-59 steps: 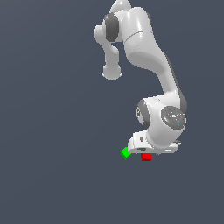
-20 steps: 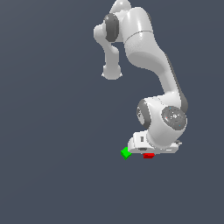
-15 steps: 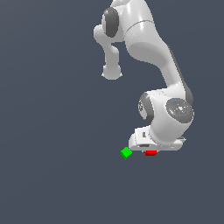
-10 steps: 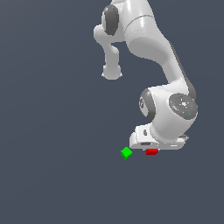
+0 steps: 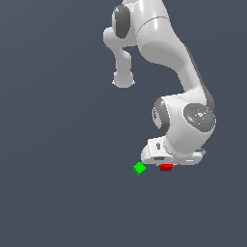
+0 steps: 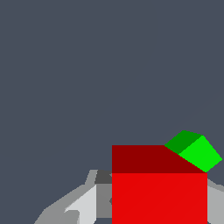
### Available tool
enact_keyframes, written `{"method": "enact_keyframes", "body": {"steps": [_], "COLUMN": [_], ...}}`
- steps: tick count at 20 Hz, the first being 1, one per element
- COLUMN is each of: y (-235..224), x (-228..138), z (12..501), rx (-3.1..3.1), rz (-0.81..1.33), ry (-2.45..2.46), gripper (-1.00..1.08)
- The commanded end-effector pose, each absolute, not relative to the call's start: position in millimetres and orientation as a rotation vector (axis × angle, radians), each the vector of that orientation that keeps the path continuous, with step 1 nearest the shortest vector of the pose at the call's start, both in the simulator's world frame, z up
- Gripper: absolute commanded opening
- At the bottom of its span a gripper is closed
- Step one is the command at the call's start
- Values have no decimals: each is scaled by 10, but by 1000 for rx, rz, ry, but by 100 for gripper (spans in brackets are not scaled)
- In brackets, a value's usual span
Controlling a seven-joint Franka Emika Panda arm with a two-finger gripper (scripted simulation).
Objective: Stack the red cube on top of the green cube.
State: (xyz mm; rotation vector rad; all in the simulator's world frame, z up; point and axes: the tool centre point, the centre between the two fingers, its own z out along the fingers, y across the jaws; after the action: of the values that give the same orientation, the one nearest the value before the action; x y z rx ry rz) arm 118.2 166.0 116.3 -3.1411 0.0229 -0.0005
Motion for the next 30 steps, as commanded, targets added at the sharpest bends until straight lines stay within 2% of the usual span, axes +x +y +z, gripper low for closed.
{"method": "enact_keyframes", "body": {"steps": [1, 15, 24, 25, 30], "y": [1589, 771, 726, 726, 726], "x": [1173, 1045, 1056, 1056, 1056], "z": [1127, 628, 599, 599, 599], "rx": [-3141, -3142, -3142, -3142, -3142], "rz": [-1, 0, 0, 0, 0], "ry": [24, 25, 25, 25, 25], "gripper": [-100, -100, -100, 100, 100]}}
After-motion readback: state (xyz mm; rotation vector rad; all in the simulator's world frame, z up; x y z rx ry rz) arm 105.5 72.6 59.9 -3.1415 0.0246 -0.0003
